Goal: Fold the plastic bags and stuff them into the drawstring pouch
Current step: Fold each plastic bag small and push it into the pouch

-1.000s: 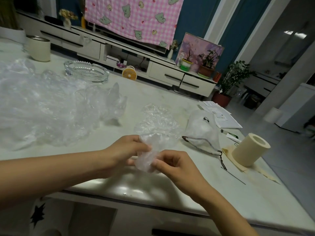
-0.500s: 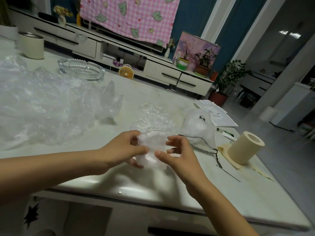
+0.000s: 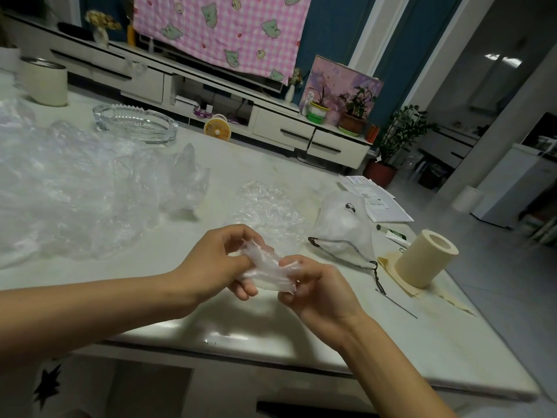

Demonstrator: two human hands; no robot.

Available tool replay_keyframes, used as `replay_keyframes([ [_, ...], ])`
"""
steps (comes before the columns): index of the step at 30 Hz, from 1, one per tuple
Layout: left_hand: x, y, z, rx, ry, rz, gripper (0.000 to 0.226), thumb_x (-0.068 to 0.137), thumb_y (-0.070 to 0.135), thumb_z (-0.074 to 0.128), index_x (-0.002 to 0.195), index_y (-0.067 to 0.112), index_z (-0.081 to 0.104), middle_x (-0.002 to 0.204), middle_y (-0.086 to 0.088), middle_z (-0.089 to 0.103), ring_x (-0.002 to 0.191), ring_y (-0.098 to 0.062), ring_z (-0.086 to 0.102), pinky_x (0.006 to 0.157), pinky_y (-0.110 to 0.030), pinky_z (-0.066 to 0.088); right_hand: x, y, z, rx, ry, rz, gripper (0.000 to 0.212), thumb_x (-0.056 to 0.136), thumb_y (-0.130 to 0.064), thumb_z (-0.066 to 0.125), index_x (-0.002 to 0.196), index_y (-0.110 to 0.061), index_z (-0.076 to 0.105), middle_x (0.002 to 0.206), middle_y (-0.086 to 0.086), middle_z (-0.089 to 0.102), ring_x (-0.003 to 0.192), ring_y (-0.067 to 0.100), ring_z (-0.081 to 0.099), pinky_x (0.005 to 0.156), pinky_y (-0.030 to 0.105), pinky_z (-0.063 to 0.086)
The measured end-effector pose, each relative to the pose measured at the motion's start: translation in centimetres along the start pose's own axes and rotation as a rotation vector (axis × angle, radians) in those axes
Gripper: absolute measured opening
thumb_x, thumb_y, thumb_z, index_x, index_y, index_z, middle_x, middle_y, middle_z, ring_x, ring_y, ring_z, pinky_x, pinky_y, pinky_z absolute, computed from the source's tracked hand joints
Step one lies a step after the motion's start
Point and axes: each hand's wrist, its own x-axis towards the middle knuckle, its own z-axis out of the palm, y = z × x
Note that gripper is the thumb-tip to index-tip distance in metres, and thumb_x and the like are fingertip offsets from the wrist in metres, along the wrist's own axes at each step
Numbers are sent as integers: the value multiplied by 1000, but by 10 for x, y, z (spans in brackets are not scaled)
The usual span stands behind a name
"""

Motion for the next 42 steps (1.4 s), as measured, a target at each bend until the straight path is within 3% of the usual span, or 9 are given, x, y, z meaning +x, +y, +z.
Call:
replay_keyframes([
  [5, -5, -1, -2, 64, -67, 64, 38, 84, -18, 43, 64, 10, 58, 100, -3, 69, 41, -21, 56, 41, -27, 48, -1, -8, -9, -151, -57, 21, 20, 77, -19, 54, 86, -9, 69, 101, 12, 65, 90, 25, 57, 69, 30, 45],
  [9, -4, -3, -3, 145, -114, 110, 47, 83, -19, 44, 57, 16, 63, 103, 3, 67, 45, -23, 58, 43, -27, 49, -8, -6, -9, -291, -337, 177, 33, 90, -13, 58, 121, 0, 55, 101, 13, 65, 85, 25, 63, 73, 29, 54],
  [12, -4, -5, -6, 196, -135, 112, 48, 81, -20, 43, 60, 18, 66, 101, 10, 66, 49, -23, 61, 43, -26, 48, -7, -3, -8, -345, -267, 159, 25, 87, 3, 59, 112, 1, 56, 87, 12, 65, 64, 16, 62, 59, 22, 52],
  [16, 2, -6, -5, 76, -149, -75, 7, 72, 6, 60, 72, 4, 67, 99, -8, 66, 53, -18, 61, 43, -28, 49, -2, -3, -12, -317, -153, 98, 22, 82, 13, 59, 101, 1, 57, 69, 6, 64, 52, 14, 57, 52, 20, 49],
  [20, 6, -3, -3, -77, -176, -226, 27, 62, 29, 79, 68, 6, 67, 75, -10, 64, 60, -17, 61, 51, -25, 50, 0, 0, -14, -295, -96, 70, 30, 80, 14, 62, 106, 3, 54, 70, 8, 63, 53, 17, 58, 53, 22, 51],
  [26, 8, -6, -1, 185, -50, -119, 18, 79, -11, 61, 73, 5, 61, 59, 0, 54, 47, -10, 52, 51, -15, 47, -4, -8, -26, -340, -107, 117, 28, 81, 14, 60, 105, 2, 55, 81, 16, 66, 63, 25, 68, 58, 24, 55],
  [30, 8, -4, -6, 350, -104, -38, 24, 79, -6, 60, 73, 17, 65, 52, 6, 56, 51, -5, 51, 56, -11, 42, -7, -16, -39, -503, -79, 32, 27, 83, 9, 61, 106, -6, 59, 92, 9, 67, 78, 14, 67, 73, 26, 55],
  [35, 9, -1, 0, 445, -203, 33, 22, 69, 12, 63, 74, 34, 65, 69, -7, 60, 61, -12, 51, 62, -28, 46, -10, -16, -25, -669, -194, -36, 44, 79, -36, 68, 117, -15, 62, 108, -2, 67, 95, 5, 63, 78, 23, 50],
  [42, 13, 9, -1, 636, -264, 134, 33, 78, 0, 57, 73, 33, 61, 83, 1, 61, 69, -15, 53, 67, -26, 46, -15, -27, -33, -547, -260, -11, 45, 75, -15, 60, 120, -13, 61, 110, 6, 66, 101, 15, 62, 89, 32, 51],
])
